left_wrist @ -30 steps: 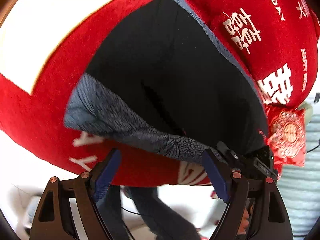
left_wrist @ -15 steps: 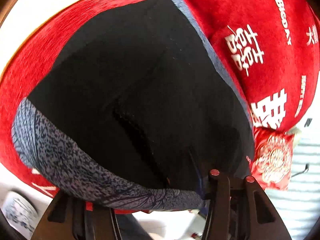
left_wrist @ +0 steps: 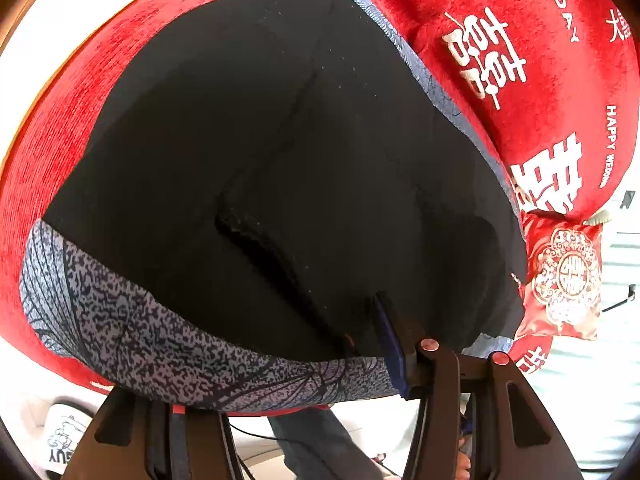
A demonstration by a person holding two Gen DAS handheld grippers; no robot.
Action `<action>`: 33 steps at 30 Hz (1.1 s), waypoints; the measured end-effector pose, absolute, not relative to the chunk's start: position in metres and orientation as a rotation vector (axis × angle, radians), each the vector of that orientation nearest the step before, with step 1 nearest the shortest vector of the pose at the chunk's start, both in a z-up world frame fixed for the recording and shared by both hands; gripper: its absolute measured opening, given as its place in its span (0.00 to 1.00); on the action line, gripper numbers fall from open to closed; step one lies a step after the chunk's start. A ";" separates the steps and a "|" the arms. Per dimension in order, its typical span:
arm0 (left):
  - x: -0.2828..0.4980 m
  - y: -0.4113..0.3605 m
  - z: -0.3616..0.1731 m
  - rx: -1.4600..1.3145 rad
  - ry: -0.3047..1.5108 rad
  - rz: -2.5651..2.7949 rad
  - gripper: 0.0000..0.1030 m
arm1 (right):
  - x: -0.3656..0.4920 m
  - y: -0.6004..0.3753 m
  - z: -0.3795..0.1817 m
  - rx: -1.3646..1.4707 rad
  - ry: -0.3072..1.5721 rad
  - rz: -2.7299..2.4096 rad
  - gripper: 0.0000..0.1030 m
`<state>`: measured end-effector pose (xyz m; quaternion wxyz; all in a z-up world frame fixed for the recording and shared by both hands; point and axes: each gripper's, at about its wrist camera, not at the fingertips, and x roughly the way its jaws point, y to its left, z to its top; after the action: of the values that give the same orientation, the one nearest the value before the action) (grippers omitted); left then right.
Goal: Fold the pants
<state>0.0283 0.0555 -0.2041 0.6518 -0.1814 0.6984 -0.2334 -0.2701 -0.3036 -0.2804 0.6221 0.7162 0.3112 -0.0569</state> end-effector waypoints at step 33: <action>0.123 0.005 -0.110 -0.431 1.400 -0.469 0.22 | -0.092 -0.432 -0.154 1.407 0.809 0.092 0.06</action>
<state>0.1230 0.0047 -0.1103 0.7187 -0.1947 0.6330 -0.2119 -0.0916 -0.4318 -0.1536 0.6876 0.6285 0.3612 0.0410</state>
